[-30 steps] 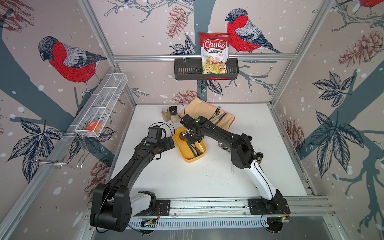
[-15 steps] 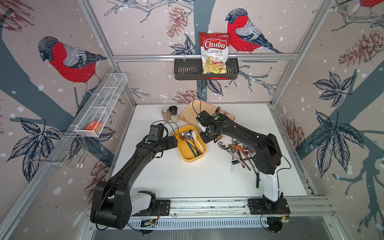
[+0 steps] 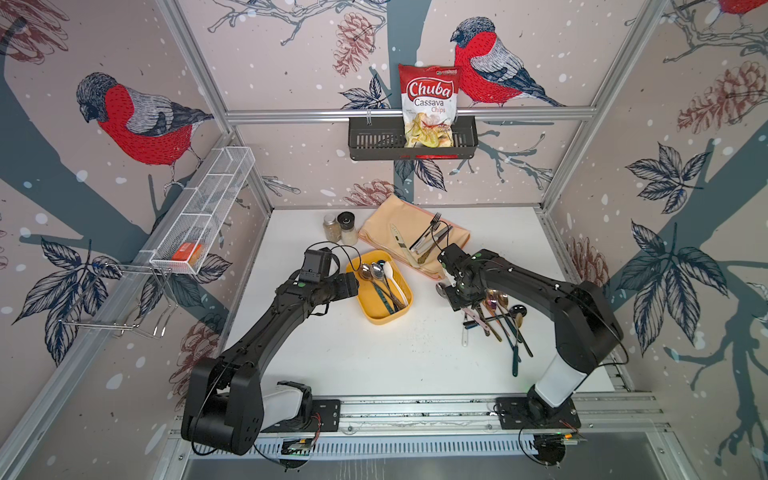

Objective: Put the spoon into the storage box
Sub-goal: Place the spoon in the storage box, then pick up the spoon from the center of the board.

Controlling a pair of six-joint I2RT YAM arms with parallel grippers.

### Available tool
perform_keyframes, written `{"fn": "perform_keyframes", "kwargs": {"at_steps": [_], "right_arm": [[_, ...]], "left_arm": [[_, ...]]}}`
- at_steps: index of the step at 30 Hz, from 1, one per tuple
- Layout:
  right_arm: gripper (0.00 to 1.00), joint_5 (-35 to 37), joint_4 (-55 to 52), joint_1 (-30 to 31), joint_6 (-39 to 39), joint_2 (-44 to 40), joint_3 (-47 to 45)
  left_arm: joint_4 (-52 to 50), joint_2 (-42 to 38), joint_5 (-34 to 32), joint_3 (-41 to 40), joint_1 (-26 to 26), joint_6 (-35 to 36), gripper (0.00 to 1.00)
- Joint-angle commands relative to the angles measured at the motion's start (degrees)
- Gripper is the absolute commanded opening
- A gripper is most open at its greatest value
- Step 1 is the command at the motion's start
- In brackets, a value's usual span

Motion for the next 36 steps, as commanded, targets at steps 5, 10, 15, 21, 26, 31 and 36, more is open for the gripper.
{"fn": "perform_keyframes", "kwargs": {"at_steps": [5,10,15,21,26,31,36], "right_arm": [[0.5,-1.1,4.6,-2.0,-3.5,1.1,-1.3],[0.45,-0.1,4.8,-2.0,-4.6,2.8,-1.0],[0.41,0.6,5.3,-2.1,-4.8,4.6,-0.6],[0.38,1.4,5.3,-2.0,-5.0,6.1,-1.0],[0.35,1.6,5.3,-1.7,-4.8,6.7,-1.6],[0.31,2.2,5.1,-0.9,-5.0,7.4,-2.2],[0.26,2.3,5.1,-0.3,-4.9,7.6,-2.4]], "left_arm": [[0.7,-0.6,0.3,-0.9,-0.2,-1.4,0.87],[0.0,-0.3,0.0,-0.5,-0.2,-1.1,0.87],[-0.5,0.0,-0.4,0.2,-0.2,-0.7,0.87],[-0.9,0.2,-0.6,0.4,-0.2,-0.4,0.87],[-0.9,0.4,-0.7,0.5,-0.2,-0.3,0.87],[-0.9,0.5,-0.8,0.5,-0.1,-0.2,0.87],[-1.0,0.2,-1.1,0.3,-0.2,-0.1,0.87]]}}
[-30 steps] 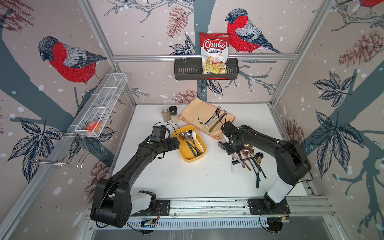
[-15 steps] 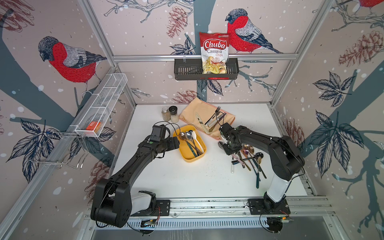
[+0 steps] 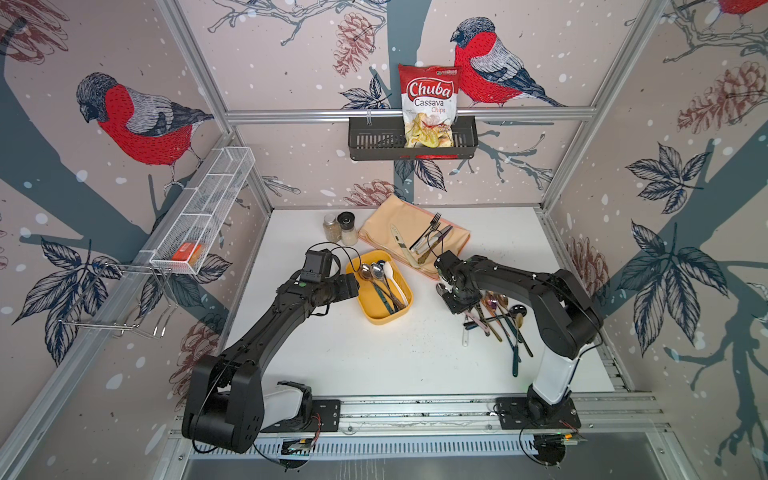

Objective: Put the spoon into the storage box
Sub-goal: Pick up the spoon from the center of the board.

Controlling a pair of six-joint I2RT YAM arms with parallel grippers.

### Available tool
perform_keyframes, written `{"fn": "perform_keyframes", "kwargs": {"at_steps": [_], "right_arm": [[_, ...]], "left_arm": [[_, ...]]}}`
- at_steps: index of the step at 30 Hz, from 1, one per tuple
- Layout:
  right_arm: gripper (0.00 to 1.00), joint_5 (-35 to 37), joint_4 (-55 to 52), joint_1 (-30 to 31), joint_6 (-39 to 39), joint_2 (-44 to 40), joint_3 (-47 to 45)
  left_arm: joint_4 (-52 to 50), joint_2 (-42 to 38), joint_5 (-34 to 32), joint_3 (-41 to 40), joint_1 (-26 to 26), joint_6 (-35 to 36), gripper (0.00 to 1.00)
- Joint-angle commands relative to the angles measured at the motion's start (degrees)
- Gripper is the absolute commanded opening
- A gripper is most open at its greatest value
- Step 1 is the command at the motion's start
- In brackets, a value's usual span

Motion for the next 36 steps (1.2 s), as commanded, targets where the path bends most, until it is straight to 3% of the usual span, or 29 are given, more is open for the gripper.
{"fn": "perform_keyframes", "kwargs": {"at_steps": [1,10,22,28,36], "right_arm": [[0.24,0.4,-0.5,0.3,-0.4,0.2,0.0],[0.14,1.0,-0.6,1.3,-0.3,-0.1,0.4],[0.12,1.7,-5.3,4.5,3.2,-4.2,4.5],[0.1,0.9,-9.2,6.8,4.0,-4.1,13.0],[0.1,-0.4,-11.6,9.9,2.4,3.5,28.0]], "left_arm": [[-0.3,-0.3,-0.9,0.1,0.0,0.4,0.87],[-0.2,-0.3,-1.0,-0.1,0.0,0.4,0.87],[-0.2,-1.3,-1.9,-0.1,0.8,0.3,0.87],[1.3,-1.2,-0.5,-1.7,1.9,-0.7,0.87],[4.4,-2.1,1.5,-5.5,3.6,-3.1,0.88]]}}
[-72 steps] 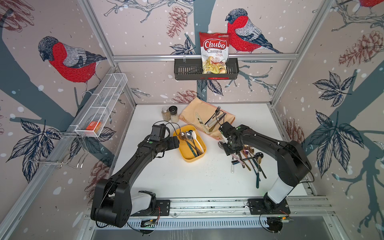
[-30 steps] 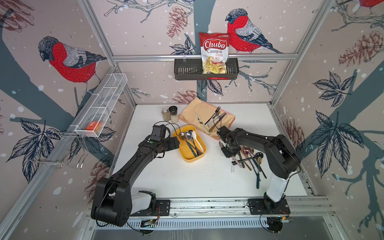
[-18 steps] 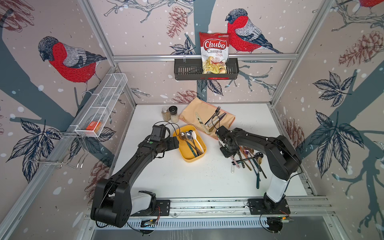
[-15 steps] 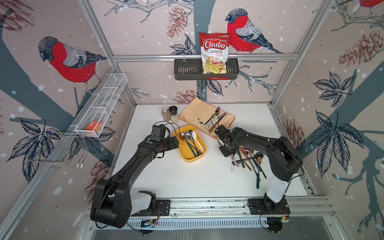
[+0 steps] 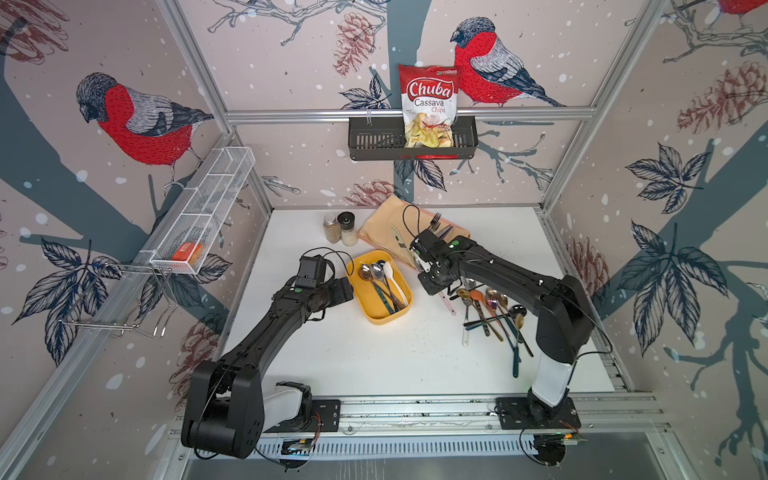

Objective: Put the spoon into the storage box
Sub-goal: Pick up the spoon from the center of the board, then place the spoon in the storage box.

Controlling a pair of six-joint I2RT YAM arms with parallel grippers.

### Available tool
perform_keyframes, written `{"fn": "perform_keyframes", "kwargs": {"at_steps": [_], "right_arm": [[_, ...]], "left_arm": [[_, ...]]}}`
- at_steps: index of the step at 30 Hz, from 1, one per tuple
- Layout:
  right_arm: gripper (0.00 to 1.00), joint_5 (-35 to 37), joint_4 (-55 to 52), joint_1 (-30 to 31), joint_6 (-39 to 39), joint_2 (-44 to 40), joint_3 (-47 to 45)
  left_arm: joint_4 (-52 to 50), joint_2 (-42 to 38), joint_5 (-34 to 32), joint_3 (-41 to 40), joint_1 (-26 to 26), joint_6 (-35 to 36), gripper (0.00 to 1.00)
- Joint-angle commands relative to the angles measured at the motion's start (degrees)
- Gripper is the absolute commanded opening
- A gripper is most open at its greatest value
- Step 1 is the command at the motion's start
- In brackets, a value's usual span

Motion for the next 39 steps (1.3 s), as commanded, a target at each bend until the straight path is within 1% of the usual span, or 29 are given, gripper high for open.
{"fn": "perform_keyframes", "kwargs": {"at_steps": [1,6,13,16,21,30,39], "right_arm": [[0.1,-0.9,-1.9,0.8,-0.7,3.4,6.0],[0.1,-4.8,-1.5,1.7,-0.7,9.7,15.2],[0.1,-6.8,-2.9,3.1,-0.3,19.2,27.5],[0.1,-8.2,-3.0,3.5,0.3,22.1,30.6],[0.1,-10.4,-1.7,3.6,2.0,24.3,31.5],[0.1,-12.3,3.0,3.7,3.6,24.8,27.2],[0.1,-12.8,2.9,3.8,5.0,27.3,26.4]], "left_arm": [[3.0,-0.5,1.5,-1.2,0.5,-1.6,0.88],[4.6,-0.6,2.9,-3.3,1.9,-3.7,0.88],[7.7,-0.8,6.2,-6.5,4.1,-5.3,0.88],[8.3,-1.3,6.9,-7.0,4.6,-5.4,0.88],[8.3,-1.7,7.1,-7.1,4.9,-5.4,0.88],[8.1,-2.0,7.4,-7.2,4.9,-5.3,0.88],[7.6,-2.2,7.1,-6.9,4.9,-5.0,0.88]]}}
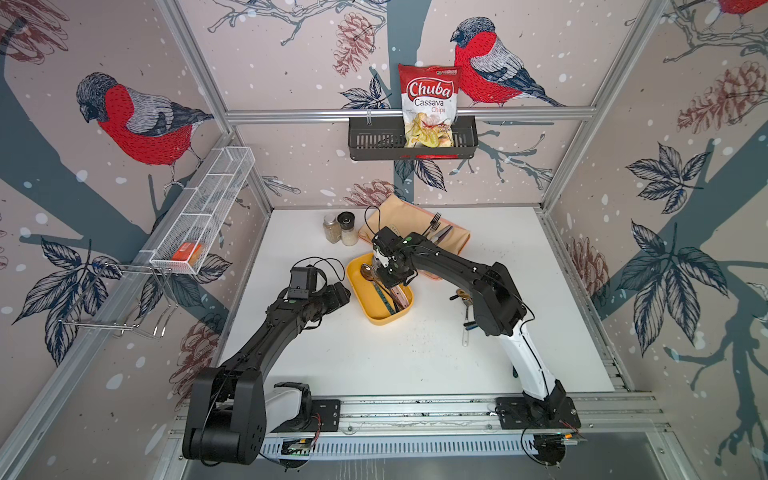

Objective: Put the spoon into the storage box
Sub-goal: Place the spoon in the storage box.

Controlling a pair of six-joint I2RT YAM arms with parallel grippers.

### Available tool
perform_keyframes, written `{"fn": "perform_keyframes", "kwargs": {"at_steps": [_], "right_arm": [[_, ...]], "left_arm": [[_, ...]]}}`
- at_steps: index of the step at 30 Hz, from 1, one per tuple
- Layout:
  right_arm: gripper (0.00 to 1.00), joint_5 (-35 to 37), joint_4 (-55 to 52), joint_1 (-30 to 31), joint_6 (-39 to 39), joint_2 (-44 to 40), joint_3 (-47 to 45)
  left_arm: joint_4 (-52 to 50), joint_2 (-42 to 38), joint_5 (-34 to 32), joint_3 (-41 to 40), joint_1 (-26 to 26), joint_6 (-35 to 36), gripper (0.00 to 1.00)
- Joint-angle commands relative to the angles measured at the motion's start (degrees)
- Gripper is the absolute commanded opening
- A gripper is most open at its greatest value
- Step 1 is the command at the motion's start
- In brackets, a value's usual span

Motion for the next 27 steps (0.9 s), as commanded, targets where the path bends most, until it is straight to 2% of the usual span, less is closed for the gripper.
{"fn": "perform_keyframes", "kwargs": {"at_steps": [1,19,27], "right_arm": [[0.1,-0.7,0.5,0.1,1.5,0.6,-0.1],[0.17,-1.1,-1.0,0.3,2.2,4.5,2.7],[0.3,0.3,-2.2,0.6,2.2,4.4,4.7]], "left_arm": [[1.0,-0.1,0.4,0.1,0.2,0.4,0.88],[0.2,-0.4,0.0,0.4,0.2,1.3,0.88],[-2.2,-1.6,-1.9,2.0,0.2,3.5,0.88]]}}
